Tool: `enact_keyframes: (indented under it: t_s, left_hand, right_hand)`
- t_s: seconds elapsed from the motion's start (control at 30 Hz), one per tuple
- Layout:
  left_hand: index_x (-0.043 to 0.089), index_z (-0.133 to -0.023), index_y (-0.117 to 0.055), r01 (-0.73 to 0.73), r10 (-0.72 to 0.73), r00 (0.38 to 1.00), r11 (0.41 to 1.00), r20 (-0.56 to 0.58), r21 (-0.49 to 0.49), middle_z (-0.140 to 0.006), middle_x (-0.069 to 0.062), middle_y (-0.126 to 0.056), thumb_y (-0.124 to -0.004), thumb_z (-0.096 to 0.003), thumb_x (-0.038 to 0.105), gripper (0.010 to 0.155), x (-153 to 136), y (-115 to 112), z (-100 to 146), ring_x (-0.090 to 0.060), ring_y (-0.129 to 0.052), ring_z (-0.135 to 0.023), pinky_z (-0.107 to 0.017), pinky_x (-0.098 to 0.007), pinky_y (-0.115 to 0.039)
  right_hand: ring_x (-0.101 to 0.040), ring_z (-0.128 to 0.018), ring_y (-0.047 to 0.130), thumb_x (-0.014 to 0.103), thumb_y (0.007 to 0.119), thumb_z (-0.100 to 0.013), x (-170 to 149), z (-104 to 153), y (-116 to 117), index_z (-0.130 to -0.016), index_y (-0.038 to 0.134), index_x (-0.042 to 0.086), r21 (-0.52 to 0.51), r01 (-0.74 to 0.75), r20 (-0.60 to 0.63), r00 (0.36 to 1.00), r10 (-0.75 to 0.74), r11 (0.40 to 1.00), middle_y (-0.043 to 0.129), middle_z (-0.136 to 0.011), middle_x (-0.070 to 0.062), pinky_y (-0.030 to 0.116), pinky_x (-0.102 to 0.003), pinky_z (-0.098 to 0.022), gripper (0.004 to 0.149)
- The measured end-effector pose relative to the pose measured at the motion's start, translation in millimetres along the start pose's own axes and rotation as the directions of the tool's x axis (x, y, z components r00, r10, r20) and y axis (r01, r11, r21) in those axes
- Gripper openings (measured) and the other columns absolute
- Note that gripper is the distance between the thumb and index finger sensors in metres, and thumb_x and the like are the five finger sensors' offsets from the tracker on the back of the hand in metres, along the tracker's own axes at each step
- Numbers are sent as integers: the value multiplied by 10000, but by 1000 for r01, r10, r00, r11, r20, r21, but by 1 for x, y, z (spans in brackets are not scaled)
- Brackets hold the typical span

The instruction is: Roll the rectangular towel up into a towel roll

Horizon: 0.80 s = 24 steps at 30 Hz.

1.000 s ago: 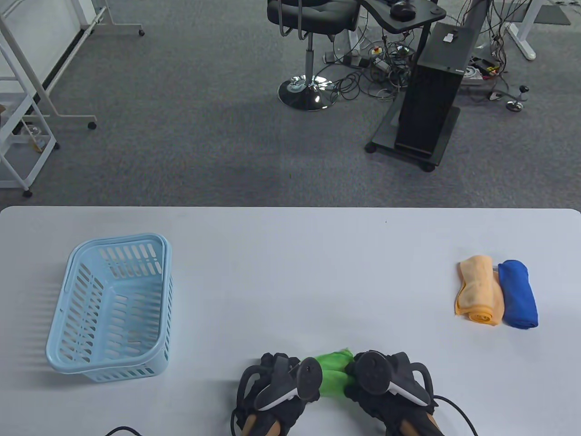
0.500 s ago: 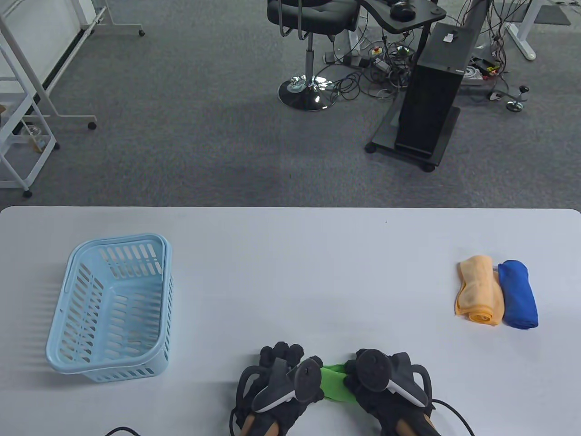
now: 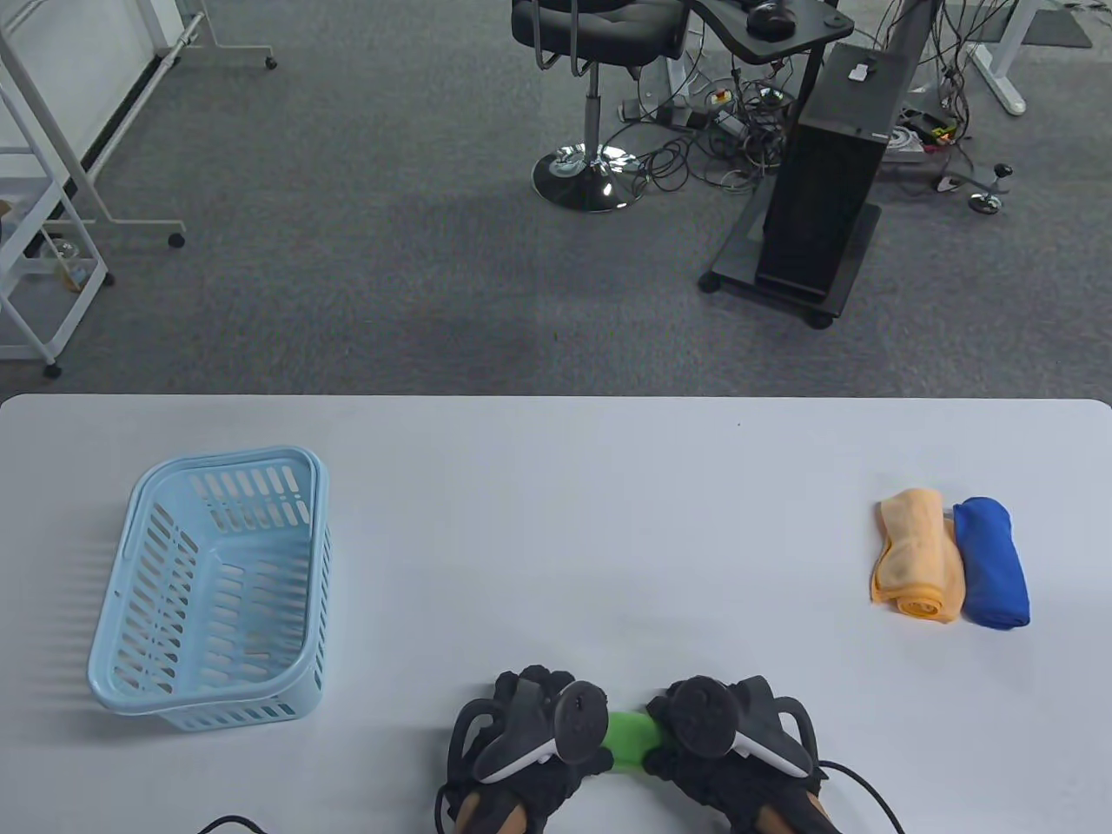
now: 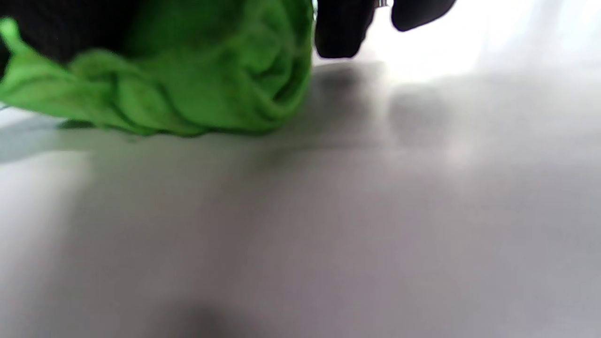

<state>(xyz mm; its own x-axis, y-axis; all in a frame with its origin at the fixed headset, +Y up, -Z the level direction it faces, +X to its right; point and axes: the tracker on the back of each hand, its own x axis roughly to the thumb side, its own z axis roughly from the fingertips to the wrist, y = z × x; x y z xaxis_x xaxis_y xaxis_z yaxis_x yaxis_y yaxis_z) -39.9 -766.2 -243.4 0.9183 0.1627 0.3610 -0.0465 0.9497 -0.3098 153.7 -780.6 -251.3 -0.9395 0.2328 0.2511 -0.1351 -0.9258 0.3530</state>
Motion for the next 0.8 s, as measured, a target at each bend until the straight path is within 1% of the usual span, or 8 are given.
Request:
enact_keyframes:
  t_s: [0.2, 0.23, 0.3, 0.43, 0.53, 0.6, 0.67, 0.8]
  left_hand:
    - [479, -1012, -528, 72, -85, 992, 988, -93, -136, -1095, -75, -571, -848, -335, 490, 749, -8, -7, -8, -440, -487, -1033, -718, -672, -373]
    - [479, -1003, -561, 48, -59, 994, 992, -92, -118, -1091, -86, -584, -852, -337, 475, 727, -10, -6, -7, -439, -488, -1031, -715, -671, -375]
    - [465, -996, -603, 56, -72, 989, 991, -132, -121, -1091, -98, -594, -856, -336, 455, 707, -13, -3, -5, -441, -487, -1031, -717, -670, -375]
    - [475, -1000, -602, 31, -62, 978, 987, -200, -155, -1105, -127, -567, -848, -342, 453, 703, -31, 1, -1, -451, -459, -1038, -718, -670, -364]
    - [473, -1002, -600, -46, 12, 974, 989, -228, -141, -1100, -129, -575, -850, -344, 450, 704, -45, 0, 1, -456, -457, -1035, -716, -671, -363]
    - [470, -1001, -602, -68, 37, 973, 989, -230, -130, -1107, -127, -554, -852, -346, 450, 701, -49, -1, 2, -453, -465, -1033, -715, -670, -368]
    - [460, -1007, -597, -57, 28, 974, 991, -225, -122, -1097, -131, -573, -849, -349, 454, 705, -49, -1, 2, -450, -476, -1031, -713, -669, -378]
    - [419, -1060, -517, -50, 26, 977, 992, -210, -113, -1151, -145, -442, -857, -339, 478, 799, -44, 8, 5, -462, -410, -1048, -716, -676, -351]
  right_hand:
    - [-375, -975, 527, 586, 655, -299, -1, 3, -2, -902, 773, 169, 26, 40, 9, 999, -40, 999, 560, -1003, -119, 436, -636, -691, 742]
    - [-374, -978, 519, 592, 660, -295, 1, 4, -3, -917, 749, 165, 30, 27, 13, 1000, -28, 999, 541, -1012, -122, 432, -635, -694, 760]
    - [-356, -992, 491, 572, 689, -297, 8, 8, -5, -987, 580, 193, 13, 14, 41, 999, -14, 1000, 462, -1035, -107, 414, -633, -707, 795]
    - [-309, -986, 551, 557, 711, -301, 24, 18, -14, -975, 536, 306, -47, 174, 209, 965, -160, 984, 411, -1051, -54, 465, -616, -705, 740]
    - [-306, -1004, 522, 548, 719, -307, 36, 21, -10, -957, 627, 340, 31, 211, 268, 940, -212, 977, 398, -1073, 16, 462, -615, -708, 689]
    - [-309, -1023, 439, 562, 714, -297, 45, 19, 1, -975, 632, 316, 61, 100, 267, 957, -113, 993, 331, -1084, 57, 450, -614, -713, 726]
    - [-297, -1021, 408, 556, 711, -292, 49, 19, 7, -975, 581, 349, 33, -7, 260, 966, -2, 999, 271, -1075, 73, 457, -596, -713, 725]
    - [-315, -986, 498, 544, 712, -288, 61, 22, 7, -955, 599, 348, -73, -153, 252, 953, 166, 986, 295, -1059, 21, 510, -576, -700, 704]
